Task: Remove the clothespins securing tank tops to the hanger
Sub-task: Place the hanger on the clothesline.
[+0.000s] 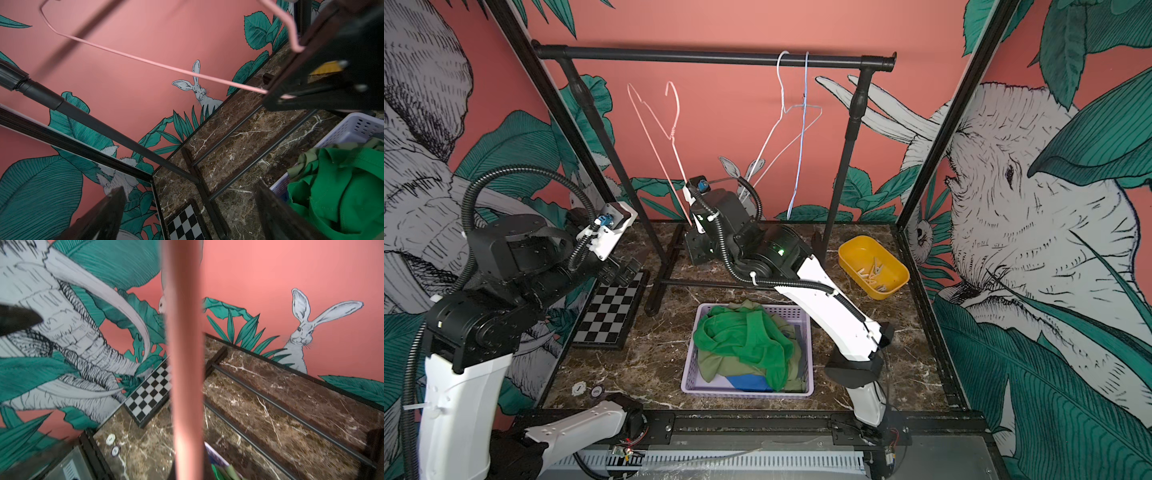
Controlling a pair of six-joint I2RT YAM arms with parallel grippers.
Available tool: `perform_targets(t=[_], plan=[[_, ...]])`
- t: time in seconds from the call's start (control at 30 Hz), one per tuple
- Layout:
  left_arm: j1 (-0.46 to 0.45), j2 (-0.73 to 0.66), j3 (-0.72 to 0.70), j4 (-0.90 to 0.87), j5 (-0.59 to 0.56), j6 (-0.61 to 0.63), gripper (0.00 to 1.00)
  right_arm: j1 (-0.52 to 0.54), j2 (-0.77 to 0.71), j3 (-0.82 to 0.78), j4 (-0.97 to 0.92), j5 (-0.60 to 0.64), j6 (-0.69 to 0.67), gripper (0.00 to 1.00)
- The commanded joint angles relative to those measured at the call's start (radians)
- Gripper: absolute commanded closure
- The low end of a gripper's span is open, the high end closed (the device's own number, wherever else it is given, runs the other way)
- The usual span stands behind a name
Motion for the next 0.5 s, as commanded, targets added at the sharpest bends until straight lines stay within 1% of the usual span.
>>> perform_targets(t=[0.0, 0.17, 0.23, 0.37, 0.47], plan=[[0.005, -0.042, -0.016, -0.011, 0.036, -0.028, 0.01, 0.002, 0.025, 0.054, 0.107, 0.108, 0.014, 1.00], [0.005, -0.056, -0.067, -0.020, 0.136, -0.057, 0.01, -0.002, 0.021, -0.044, 0.283, 0.206, -0.075, 1.00], [0.006, -0.053, -0.083, -0.024, 0.156, -0.060, 0.01, -0.004, 0.031, -0.063, 0.334, 0.233, -0.113, 1.00], [0.006, -0.050, -0.110, -0.034, 0.196, -0.052, 0.01, -0.014, 0.100, 0.029, 0.305, 0.292, -0.176, 1.00], [0.005, -0.040, -0.122, -0.038, 0.251, -0.056, 0.01, -0.023, 0.106, 0.012, 0.334, 0.309, -0.199, 1.00]])
